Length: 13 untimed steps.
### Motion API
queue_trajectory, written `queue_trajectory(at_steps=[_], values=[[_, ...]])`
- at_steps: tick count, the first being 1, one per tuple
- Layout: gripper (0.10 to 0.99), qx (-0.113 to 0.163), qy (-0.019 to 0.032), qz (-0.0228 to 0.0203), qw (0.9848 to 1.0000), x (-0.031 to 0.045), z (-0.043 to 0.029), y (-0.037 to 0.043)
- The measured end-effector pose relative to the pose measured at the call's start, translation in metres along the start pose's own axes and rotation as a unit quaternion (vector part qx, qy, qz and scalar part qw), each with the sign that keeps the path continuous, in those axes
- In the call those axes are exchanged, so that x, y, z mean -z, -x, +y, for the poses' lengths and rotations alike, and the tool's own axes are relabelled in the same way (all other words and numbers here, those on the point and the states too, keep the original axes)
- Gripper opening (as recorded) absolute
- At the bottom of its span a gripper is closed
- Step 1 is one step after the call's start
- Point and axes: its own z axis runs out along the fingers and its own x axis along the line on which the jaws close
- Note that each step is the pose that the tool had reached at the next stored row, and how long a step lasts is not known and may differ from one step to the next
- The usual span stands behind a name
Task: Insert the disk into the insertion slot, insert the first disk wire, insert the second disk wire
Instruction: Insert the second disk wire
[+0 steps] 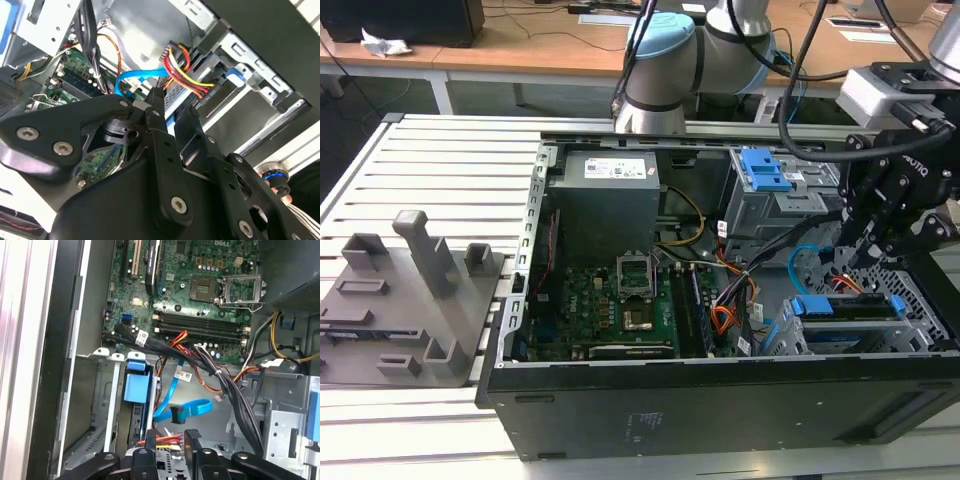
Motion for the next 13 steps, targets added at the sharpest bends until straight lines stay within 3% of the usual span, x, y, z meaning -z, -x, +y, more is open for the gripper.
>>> queue_trajectory(at_steps=[4, 8, 13], values=[[0.361, 0.000, -0.0001, 0.0000, 1.0000, -0.0020, 0.0163, 0.0019], [0.361, 0.002, -0.0001, 0.0002, 1.0000, -0.0050, 0.0208, 0.0025], [0.361, 0.003, -0.0001, 0.0008, 1.0000, -0.0065, 0.0211, 0.0025]])
